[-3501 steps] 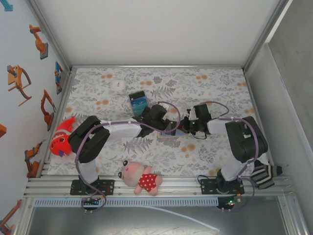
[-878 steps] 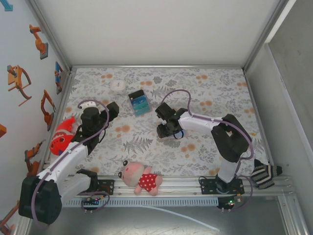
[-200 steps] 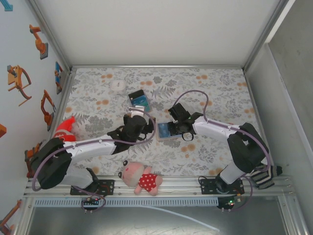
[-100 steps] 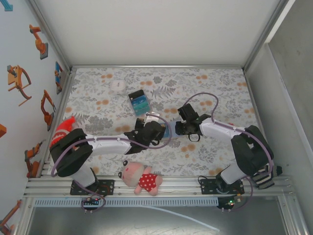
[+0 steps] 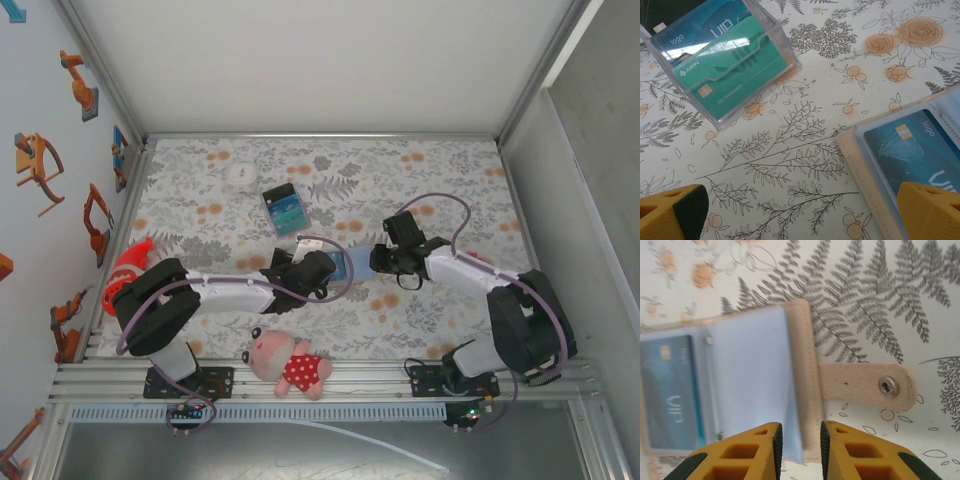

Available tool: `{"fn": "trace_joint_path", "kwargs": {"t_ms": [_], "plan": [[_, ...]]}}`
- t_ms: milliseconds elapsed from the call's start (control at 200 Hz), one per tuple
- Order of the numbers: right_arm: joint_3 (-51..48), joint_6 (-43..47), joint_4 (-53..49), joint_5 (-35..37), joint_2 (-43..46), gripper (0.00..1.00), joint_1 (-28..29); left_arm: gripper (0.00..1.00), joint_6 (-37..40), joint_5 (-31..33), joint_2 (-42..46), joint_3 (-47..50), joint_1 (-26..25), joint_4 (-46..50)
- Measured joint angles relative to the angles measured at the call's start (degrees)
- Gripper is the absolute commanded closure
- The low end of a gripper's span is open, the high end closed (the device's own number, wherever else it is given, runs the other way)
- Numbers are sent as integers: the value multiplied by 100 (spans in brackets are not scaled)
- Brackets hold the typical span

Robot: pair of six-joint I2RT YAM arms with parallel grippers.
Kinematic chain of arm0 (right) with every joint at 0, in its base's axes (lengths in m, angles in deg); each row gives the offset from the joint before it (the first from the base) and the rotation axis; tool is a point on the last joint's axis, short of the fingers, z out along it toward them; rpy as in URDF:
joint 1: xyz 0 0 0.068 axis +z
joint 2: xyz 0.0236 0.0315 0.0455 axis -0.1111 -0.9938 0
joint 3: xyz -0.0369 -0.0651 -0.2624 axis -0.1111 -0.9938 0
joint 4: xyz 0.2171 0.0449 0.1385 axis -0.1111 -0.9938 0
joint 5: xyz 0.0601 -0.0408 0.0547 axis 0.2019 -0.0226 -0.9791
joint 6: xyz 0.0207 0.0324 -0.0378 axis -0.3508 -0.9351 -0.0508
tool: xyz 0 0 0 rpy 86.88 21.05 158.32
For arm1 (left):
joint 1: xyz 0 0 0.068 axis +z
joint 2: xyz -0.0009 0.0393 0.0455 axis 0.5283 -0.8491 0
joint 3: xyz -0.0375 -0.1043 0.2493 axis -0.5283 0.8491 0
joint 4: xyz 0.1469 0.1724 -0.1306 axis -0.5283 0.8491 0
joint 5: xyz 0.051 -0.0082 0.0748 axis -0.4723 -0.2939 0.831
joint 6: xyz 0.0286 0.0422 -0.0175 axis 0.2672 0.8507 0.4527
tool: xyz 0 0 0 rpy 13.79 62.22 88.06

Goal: Take the credit cards out of the card holder

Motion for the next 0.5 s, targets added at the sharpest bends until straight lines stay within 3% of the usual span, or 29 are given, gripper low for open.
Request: {"fn": "trace_joint_path", "kwargs": {"t_ms": [255,501], "plan": [[0,-323,426,-667,149,77,0,3,-133,-13,-221,-186,0,107],[0,-634,1051,-1425,-361,77,0,3,-289,-72,-382,-219,0,214]]}}
